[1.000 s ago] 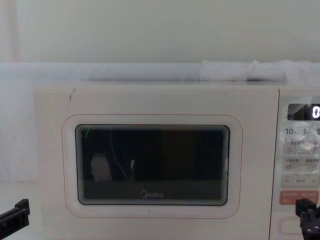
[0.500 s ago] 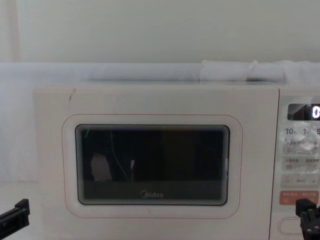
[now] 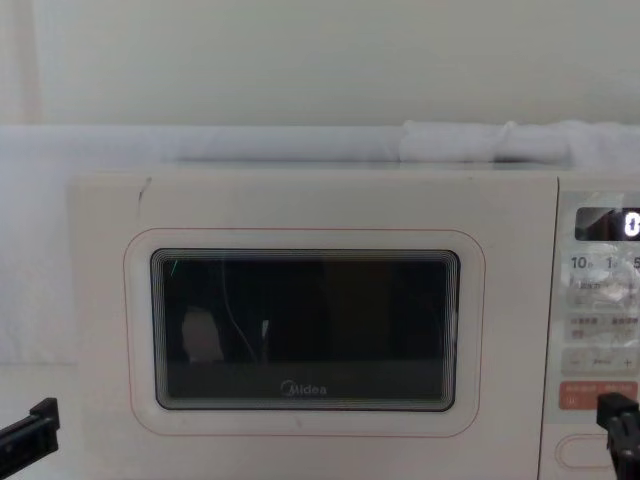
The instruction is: Press the button to open the microwave door with one hand; close the microwave door with the other hand.
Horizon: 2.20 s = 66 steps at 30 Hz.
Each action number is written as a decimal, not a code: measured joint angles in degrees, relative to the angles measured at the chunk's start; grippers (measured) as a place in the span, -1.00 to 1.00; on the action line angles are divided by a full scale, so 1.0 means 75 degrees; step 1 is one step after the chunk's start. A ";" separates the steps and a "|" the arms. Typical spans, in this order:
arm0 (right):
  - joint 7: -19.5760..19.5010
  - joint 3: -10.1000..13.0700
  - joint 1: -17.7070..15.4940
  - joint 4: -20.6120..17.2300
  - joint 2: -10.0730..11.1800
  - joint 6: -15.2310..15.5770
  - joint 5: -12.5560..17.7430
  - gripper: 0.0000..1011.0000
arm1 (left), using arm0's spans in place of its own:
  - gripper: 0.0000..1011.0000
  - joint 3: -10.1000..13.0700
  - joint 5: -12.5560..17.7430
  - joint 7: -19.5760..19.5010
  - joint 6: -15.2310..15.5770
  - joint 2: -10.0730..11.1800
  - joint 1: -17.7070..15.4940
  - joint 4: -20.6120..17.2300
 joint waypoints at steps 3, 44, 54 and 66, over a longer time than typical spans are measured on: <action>0.0144 0.0141 -0.0049 -0.0087 -0.0005 0.0083 0.0129 -1.00 | 0.98 0.0000 0.0000 0.0000 0.0000 0.0000 0.0000 0.0000; 0.1133 0.0677 0.1506 0.0872 0.0088 0.2874 0.1293 -1.00 | 0.98 0.0000 0.0000 0.0001 0.0000 0.0000 0.0000 0.0000; 0.0890 0.0665 0.1669 0.1181 -0.0033 0.2888 0.1321 -1.00 | 0.98 0.0000 0.0000 0.0000 0.0000 0.0000 0.0000 0.0000; 0.0717 0.0651 0.1789 0.1195 -0.0073 0.3039 0.1082 -1.00 | 0.98 0.0000 0.0000 0.0000 0.0000 0.0000 0.0000 0.0000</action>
